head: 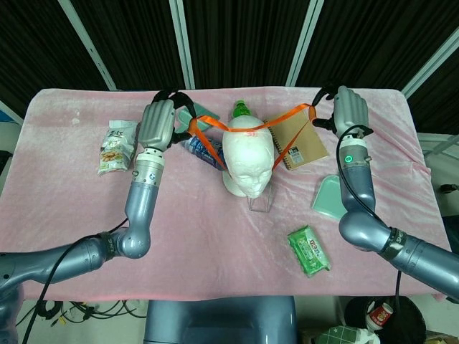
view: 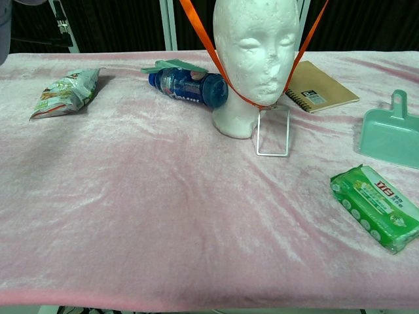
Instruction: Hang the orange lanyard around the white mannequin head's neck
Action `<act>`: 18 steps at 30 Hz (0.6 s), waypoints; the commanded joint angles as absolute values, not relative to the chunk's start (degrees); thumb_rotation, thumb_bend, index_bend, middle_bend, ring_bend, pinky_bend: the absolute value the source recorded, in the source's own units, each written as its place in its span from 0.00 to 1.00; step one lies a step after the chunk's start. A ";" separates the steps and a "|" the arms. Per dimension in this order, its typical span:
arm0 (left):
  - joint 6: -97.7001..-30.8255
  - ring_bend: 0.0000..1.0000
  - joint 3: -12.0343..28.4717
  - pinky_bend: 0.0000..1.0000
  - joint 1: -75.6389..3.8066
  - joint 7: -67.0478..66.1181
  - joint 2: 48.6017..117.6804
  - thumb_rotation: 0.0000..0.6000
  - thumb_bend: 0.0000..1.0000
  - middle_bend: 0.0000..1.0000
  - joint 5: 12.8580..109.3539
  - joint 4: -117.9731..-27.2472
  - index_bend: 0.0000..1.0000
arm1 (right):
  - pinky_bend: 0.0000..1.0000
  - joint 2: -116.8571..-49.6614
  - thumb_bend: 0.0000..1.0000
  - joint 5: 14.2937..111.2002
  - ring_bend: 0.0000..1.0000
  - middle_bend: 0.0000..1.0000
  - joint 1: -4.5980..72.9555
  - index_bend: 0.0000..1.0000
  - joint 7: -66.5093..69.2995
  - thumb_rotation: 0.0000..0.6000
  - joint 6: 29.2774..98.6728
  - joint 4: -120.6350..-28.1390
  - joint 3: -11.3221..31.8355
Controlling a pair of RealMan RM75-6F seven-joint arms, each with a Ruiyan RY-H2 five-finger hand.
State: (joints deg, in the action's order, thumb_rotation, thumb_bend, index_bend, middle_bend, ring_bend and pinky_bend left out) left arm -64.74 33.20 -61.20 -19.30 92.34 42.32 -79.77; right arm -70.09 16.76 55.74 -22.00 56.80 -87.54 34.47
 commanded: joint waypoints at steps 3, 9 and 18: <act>-63.71 0.14 33.38 0.16 -62.29 -17.34 94.73 1.00 0.43 0.37 41.41 -74.67 0.53 | 0.32 -72.29 0.60 17.36 0.33 0.23 57.83 0.79 -21.19 1.00 53.38 -81.90 33.38; -62.09 0.14 32.79 0.16 -63.36 -16.00 97.06 1.00 0.43 0.37 41.32 -69.78 0.52 | 0.32 -74.25 0.60 17.07 0.33 0.23 59.76 0.79 -21.50 1.00 50.39 -77.59 32.07; -58.83 0.14 32.44 0.16 -65.99 -12.10 102.26 1.00 0.43 0.36 42.30 -59.37 0.51 | 0.32 -79.42 0.60 16.28 0.33 0.23 64.00 0.79 -22.45 1.00 46.84 -66.83 30.41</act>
